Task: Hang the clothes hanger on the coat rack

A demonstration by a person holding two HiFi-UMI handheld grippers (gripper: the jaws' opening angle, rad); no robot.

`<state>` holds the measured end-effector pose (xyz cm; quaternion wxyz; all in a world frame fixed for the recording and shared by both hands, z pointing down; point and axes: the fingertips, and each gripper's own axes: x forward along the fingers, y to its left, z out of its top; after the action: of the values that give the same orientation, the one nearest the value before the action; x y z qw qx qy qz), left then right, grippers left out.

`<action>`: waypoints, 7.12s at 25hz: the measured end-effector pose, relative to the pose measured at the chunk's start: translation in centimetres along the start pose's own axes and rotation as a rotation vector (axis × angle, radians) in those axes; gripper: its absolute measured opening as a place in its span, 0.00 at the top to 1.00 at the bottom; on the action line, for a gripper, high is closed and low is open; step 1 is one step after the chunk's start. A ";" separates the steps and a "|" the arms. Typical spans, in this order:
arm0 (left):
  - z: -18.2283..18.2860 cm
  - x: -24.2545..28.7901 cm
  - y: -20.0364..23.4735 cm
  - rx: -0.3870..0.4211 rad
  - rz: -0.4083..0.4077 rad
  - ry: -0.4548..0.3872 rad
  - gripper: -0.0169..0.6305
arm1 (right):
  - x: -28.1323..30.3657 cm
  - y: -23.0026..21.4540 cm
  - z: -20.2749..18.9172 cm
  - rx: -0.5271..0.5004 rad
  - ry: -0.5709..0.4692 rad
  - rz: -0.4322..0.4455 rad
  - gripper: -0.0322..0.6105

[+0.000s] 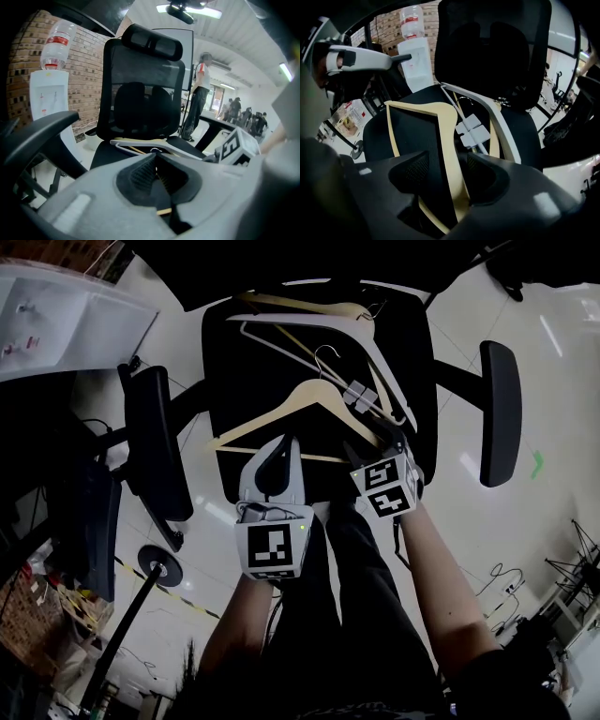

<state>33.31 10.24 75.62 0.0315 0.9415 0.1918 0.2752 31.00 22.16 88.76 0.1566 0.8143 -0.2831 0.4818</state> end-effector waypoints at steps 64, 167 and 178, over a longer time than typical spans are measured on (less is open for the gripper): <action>23.0 -19.5 -2.9 0.125 0.289 -0.354 0.97 | -29.3 -4.4 14.1 -0.241 -0.351 -0.091 0.81; 7.1 -105.1 22.3 -0.055 1.707 -0.573 0.97 | -58.1 105.0 34.5 -1.443 -1.293 1.109 0.81; 5.2 -106.0 25.3 -0.067 1.595 -0.576 0.97 | -56.4 106.4 34.8 -1.414 -1.311 1.037 0.81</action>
<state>-37.41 -53.08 21.77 -0.0963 0.8267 -0.5535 -0.0301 -31.06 -62.79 20.71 0.1859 0.4207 -0.8324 -0.3092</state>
